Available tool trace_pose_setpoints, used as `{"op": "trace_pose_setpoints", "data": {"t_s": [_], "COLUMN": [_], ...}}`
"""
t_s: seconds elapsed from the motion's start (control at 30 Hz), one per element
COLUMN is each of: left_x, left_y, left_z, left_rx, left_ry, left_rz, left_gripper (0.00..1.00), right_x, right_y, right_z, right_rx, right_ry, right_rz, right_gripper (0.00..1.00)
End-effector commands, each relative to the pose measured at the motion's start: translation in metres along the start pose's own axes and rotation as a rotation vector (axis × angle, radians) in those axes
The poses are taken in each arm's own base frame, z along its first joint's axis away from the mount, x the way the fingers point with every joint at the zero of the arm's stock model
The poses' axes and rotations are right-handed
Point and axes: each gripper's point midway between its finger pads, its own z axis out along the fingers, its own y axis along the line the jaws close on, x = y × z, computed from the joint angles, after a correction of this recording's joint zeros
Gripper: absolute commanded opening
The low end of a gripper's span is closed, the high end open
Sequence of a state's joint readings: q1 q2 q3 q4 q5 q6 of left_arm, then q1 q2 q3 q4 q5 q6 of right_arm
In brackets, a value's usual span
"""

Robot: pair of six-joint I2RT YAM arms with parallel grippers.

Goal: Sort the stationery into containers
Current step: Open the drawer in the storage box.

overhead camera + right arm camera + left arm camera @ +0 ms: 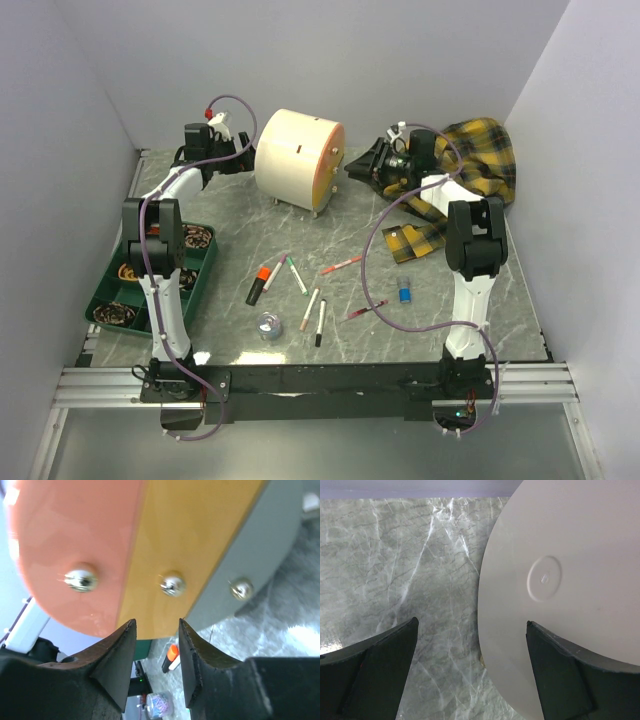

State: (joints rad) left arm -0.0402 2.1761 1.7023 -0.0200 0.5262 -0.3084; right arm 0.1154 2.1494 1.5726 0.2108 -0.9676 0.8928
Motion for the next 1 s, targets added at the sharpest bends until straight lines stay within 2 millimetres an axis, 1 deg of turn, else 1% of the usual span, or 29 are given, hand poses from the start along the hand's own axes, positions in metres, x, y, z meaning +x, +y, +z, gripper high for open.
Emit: {"op": "trace_pose_setpoints", "data": {"t_s": [0.0, 0.03, 0.1, 0.43, 0.67, 0.97], "left_x": [-0.014, -0.008, -0.006, -0.006, -0.004, -0.004], "left_y": [-0.007, -0.005, -0.005, -0.006, -0.006, -0.006], "left_z": [0.003, 0.002, 0.001, 0.000, 0.002, 0.003], "left_rx": [0.027, 0.020, 0.017, 0.013, 0.012, 0.008], "left_ry": [-0.032, -0.011, -0.008, -0.007, -0.003, -0.003], "left_rz": [0.047, 0.038, 0.037, 0.047, 0.045, 0.054], "left_gripper": [0.95, 0.95, 0.95, 0.95, 0.95, 0.95], "right_x": [-0.017, -0.018, -0.020, -0.009, -0.013, -0.008], "right_y": [0.025, 0.025, 0.023, 0.009, 0.013, 0.008], "right_z": [0.006, 0.007, 0.010, 0.019, 0.026, 0.034], "right_rx": [-0.082, -0.084, -0.082, -0.074, -0.092, -0.086], "right_ry": [-0.013, -0.015, -0.013, 0.015, 0.017, 0.028], "right_rz": [-0.093, -0.097, -0.095, -0.056, -0.073, -0.056], "right_gripper": [0.46, 0.46, 0.46, 0.46, 0.47, 0.47]}}
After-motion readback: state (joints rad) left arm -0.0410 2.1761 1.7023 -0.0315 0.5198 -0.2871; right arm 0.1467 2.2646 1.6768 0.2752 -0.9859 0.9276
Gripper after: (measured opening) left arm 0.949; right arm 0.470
